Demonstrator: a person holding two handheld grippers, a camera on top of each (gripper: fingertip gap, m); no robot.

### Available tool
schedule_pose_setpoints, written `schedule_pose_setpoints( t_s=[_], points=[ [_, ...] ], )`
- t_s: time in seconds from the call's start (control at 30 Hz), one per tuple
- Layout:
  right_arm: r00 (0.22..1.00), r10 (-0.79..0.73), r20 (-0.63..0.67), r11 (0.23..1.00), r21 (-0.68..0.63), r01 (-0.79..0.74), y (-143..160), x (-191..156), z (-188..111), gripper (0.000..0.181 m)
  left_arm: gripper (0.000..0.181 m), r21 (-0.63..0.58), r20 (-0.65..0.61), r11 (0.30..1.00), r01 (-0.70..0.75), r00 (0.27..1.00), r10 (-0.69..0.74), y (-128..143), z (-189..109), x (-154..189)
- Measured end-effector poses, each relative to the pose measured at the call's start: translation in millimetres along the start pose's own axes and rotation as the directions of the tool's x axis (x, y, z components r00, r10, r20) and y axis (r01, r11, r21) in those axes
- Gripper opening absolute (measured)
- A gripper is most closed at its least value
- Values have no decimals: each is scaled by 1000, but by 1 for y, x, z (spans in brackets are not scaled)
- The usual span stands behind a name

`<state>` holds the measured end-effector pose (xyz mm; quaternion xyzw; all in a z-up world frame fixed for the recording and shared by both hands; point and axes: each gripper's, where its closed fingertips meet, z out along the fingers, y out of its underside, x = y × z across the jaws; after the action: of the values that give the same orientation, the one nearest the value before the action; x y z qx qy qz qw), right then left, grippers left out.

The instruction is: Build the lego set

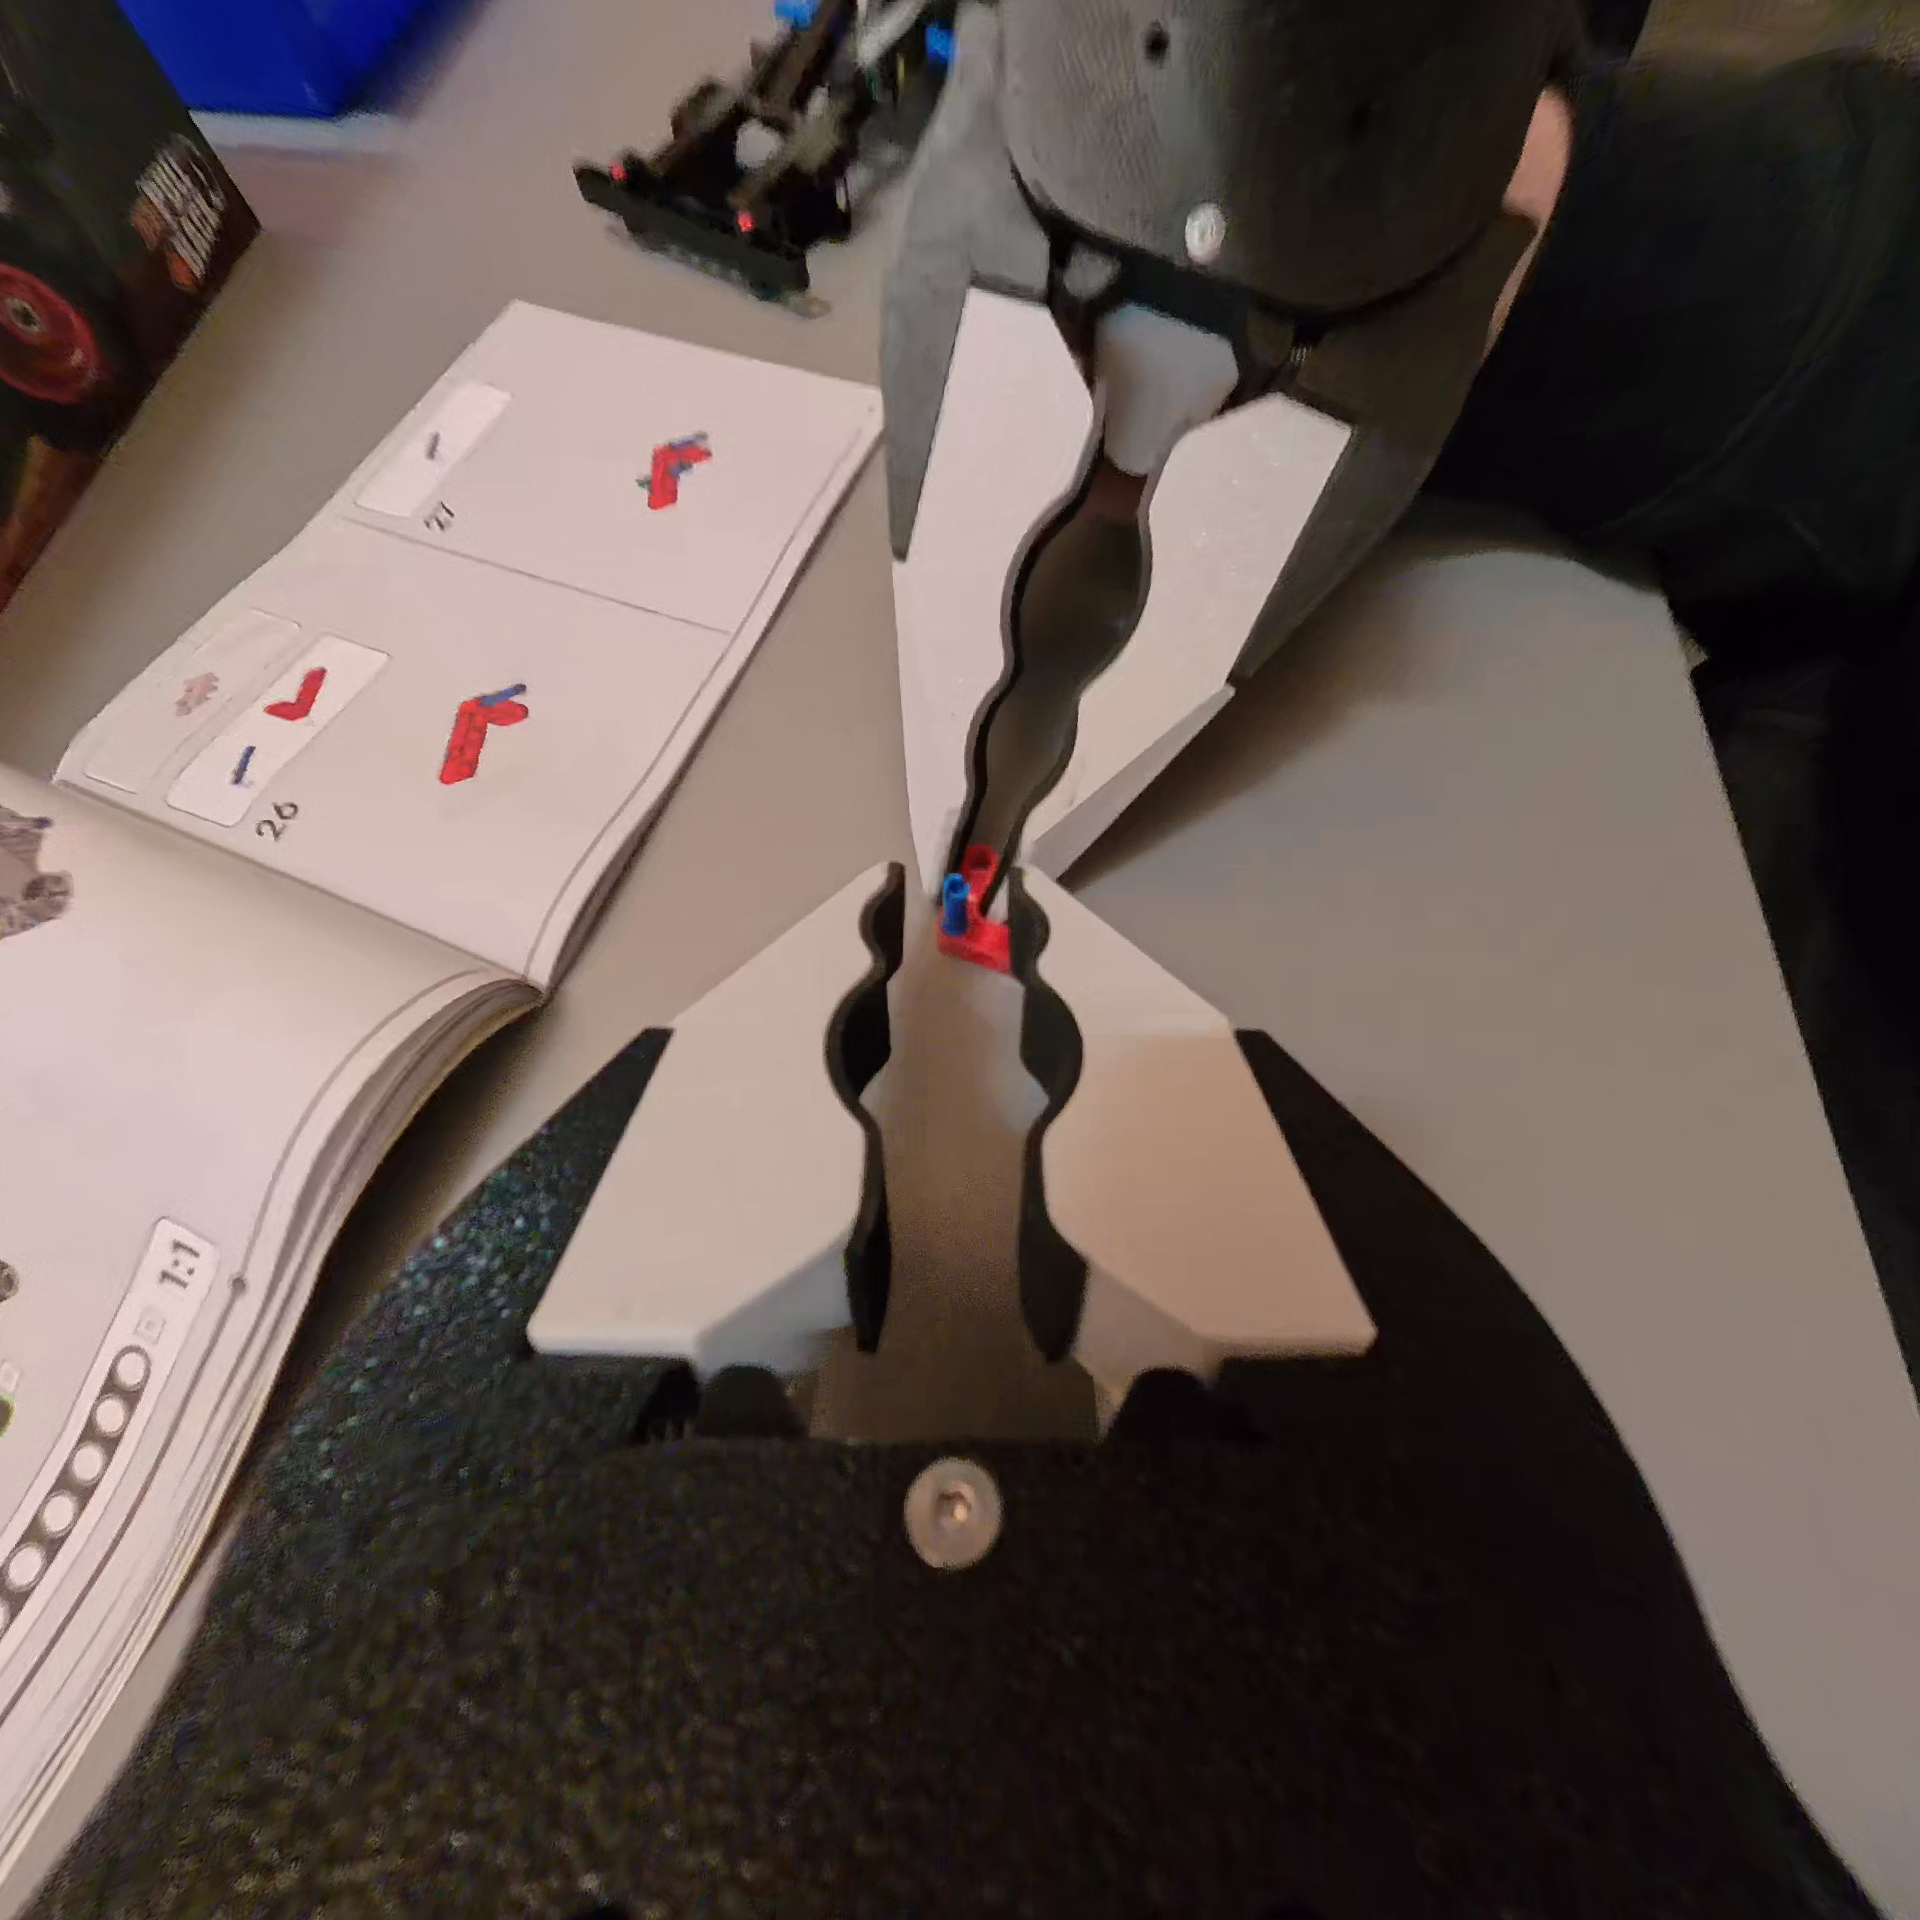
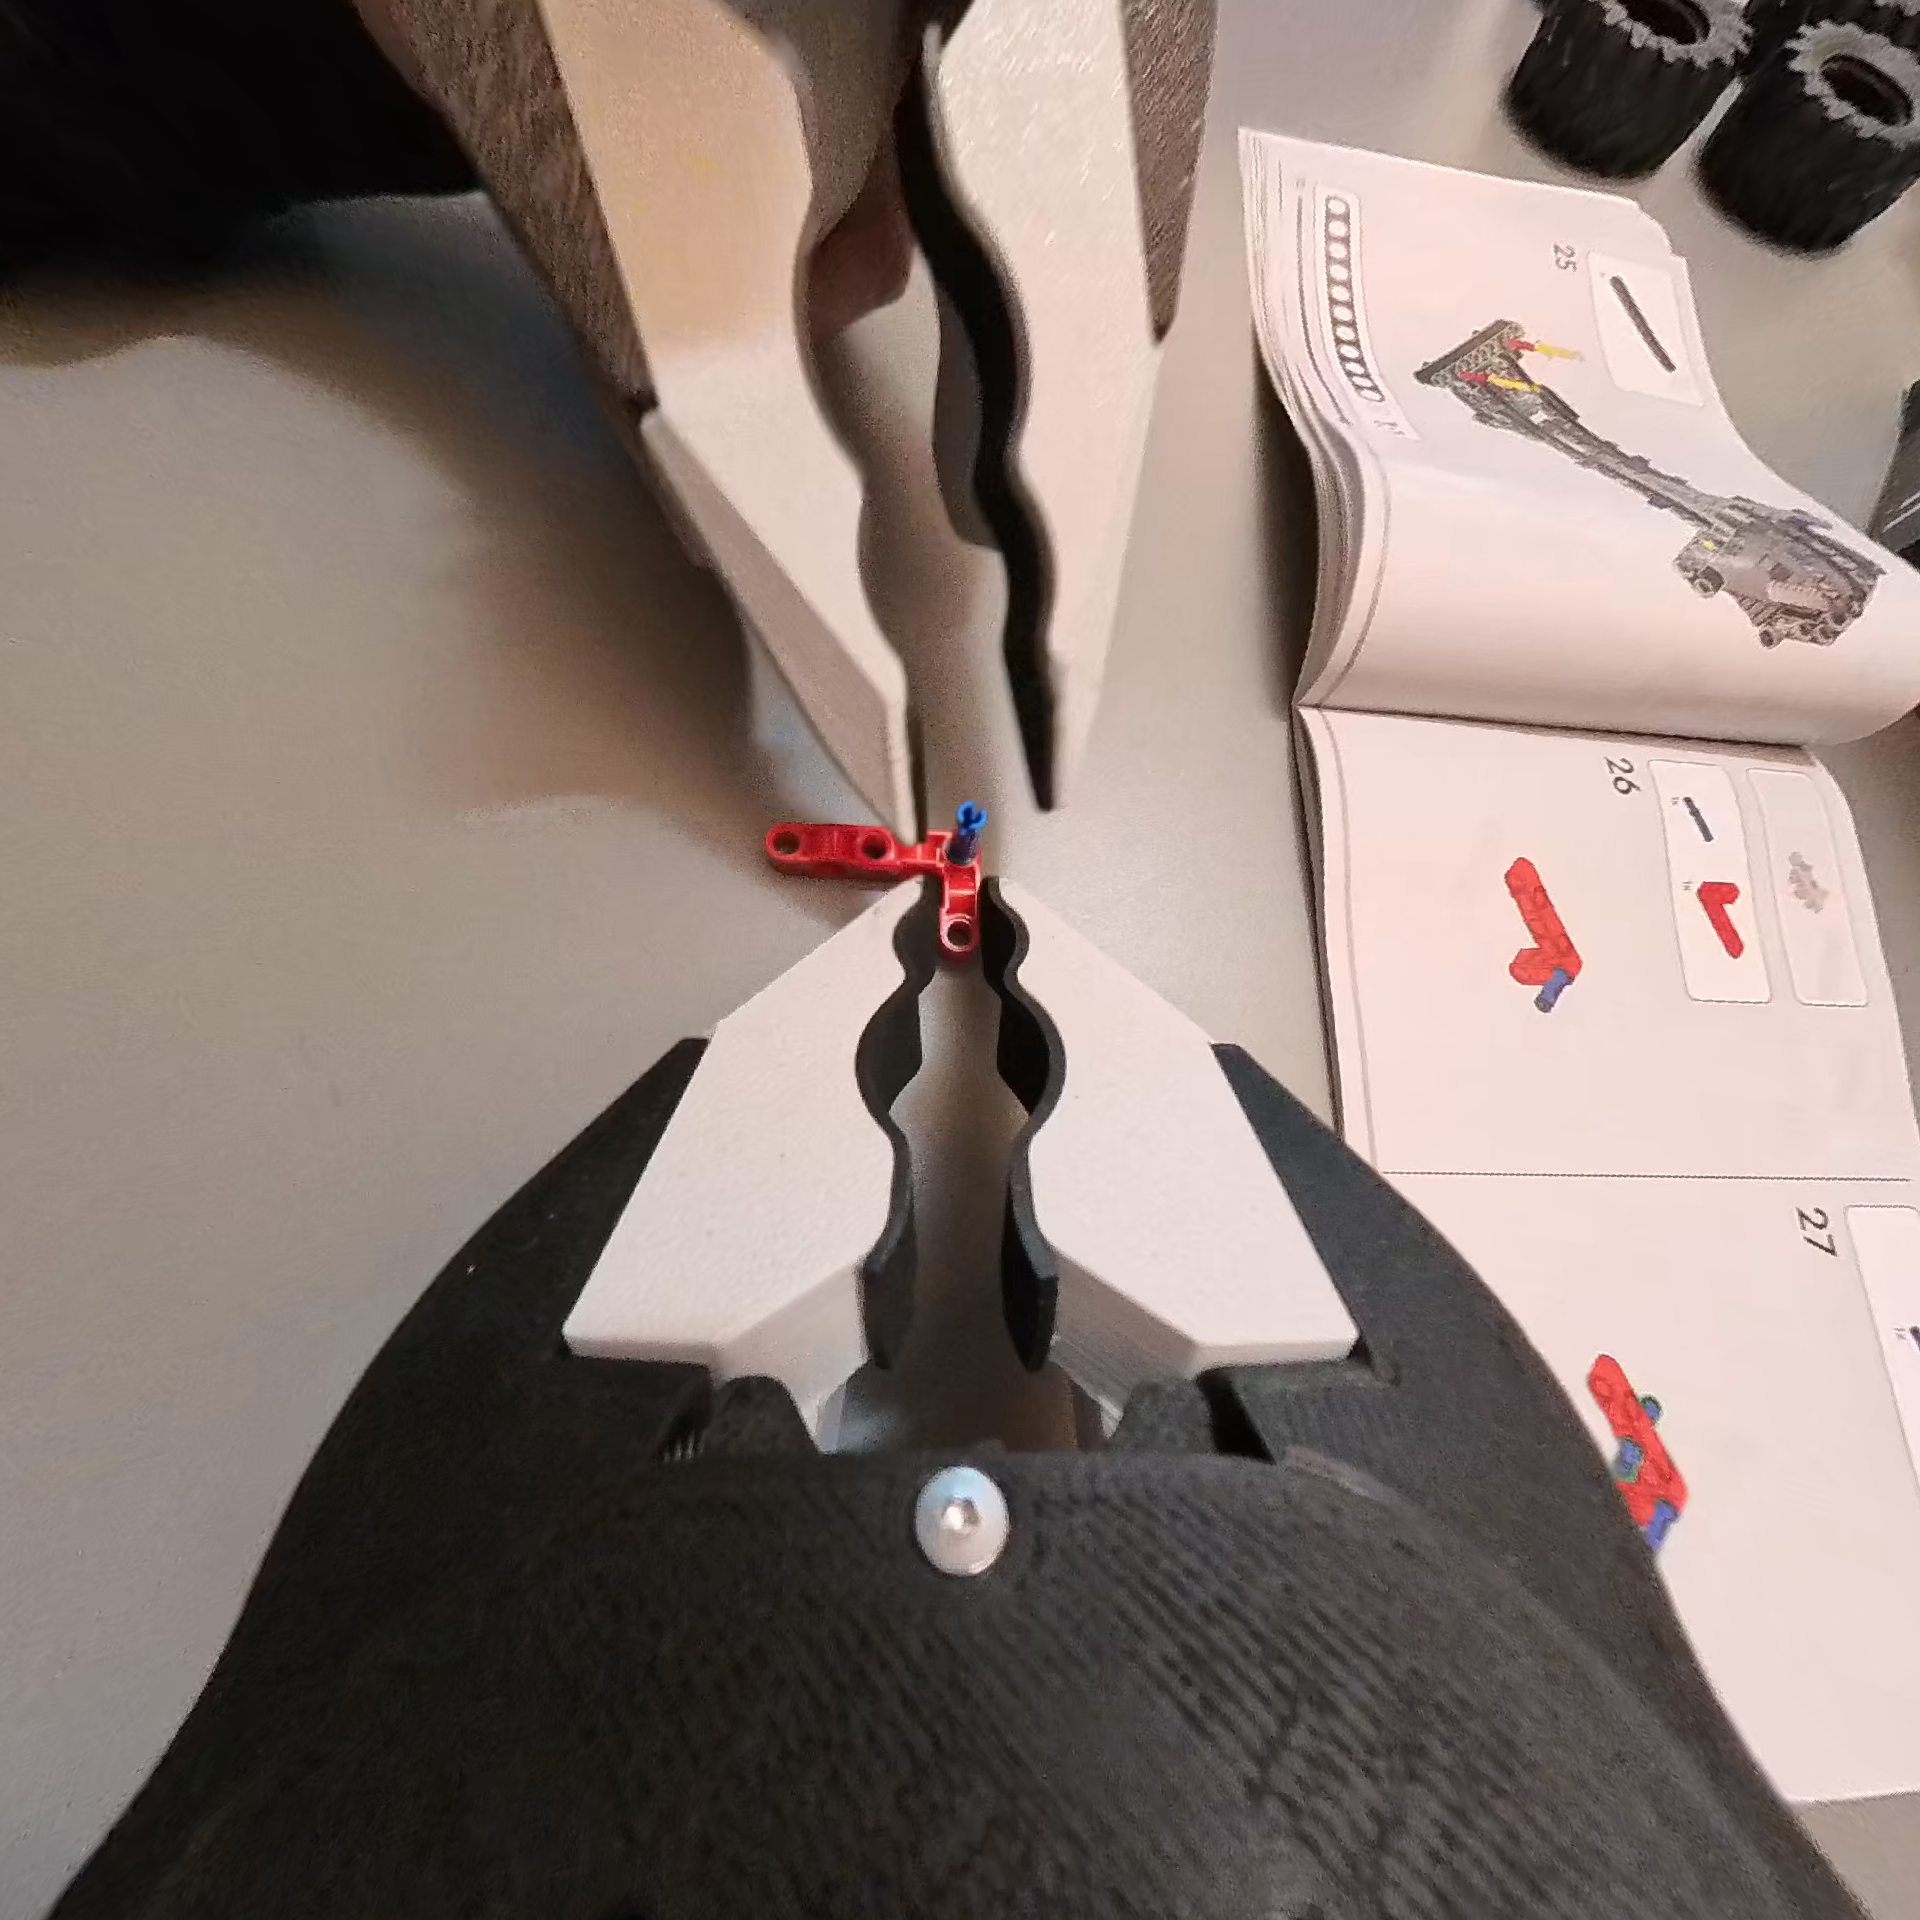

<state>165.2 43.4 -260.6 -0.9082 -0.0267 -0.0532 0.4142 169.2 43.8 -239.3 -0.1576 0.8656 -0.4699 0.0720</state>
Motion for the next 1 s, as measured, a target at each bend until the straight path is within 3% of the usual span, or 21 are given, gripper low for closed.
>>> schedule_pose_setpoints(
  t_s=[0.03, 0.2, 0.3, 0.4, 0.47, 0.53, 0.7, 0.8, 1.0],
  points=[
    [1000, -15, -16, 1000, 0, 15, 0, 0, 0, 6, 18, 41, 11, 999, 17, 1000, -18, -5, -3, -4],
    [976, -65, -210, 998, 0, 66, 0, 19, -5, 5, 27, 187, 37, 982, 27, 999, -35, -20, -22, -10],
    [903, -113, -414, 979, 109, 172, -20, 38, -21, 5, 30, 220, 67, 973, 67, 994, -83, -19, -30, -19],
    [827, -77, -558, 939, 238, 248, -44, 43, -44, 6, 30, 307, 0, 939, 156, 986, -164, -30, -37, -18],
    [774, -119, -622, 913, 239, 332, -52, 42, -51, 5, 30, 346, -45, 915, 208, 978, -205, -35, -40, -16],
    [738, -150, -658, 894, 228, 385, -59, 42, -55, 5, 30, 344, -67, 910, 231, 973, -222, -36, -38, -15],
    [734, -184, -654, 872, 236, 428, -67, 38, -53, 5, 25, 362, -84, 902, 236, 972, -220, -42, -35, -11],
    [734, -212, -645, 862, 231, 451, -65, 35, -52, 5, 9, 346, -60, 905, 246, 969, -241, -39, -32, -15],
    [687, -223, -692, 841, 220, 494, -70, 35, -61, 5, 8, 381, -19, 905, 190, 980, -198, -45, -34, -15]
  ],
)
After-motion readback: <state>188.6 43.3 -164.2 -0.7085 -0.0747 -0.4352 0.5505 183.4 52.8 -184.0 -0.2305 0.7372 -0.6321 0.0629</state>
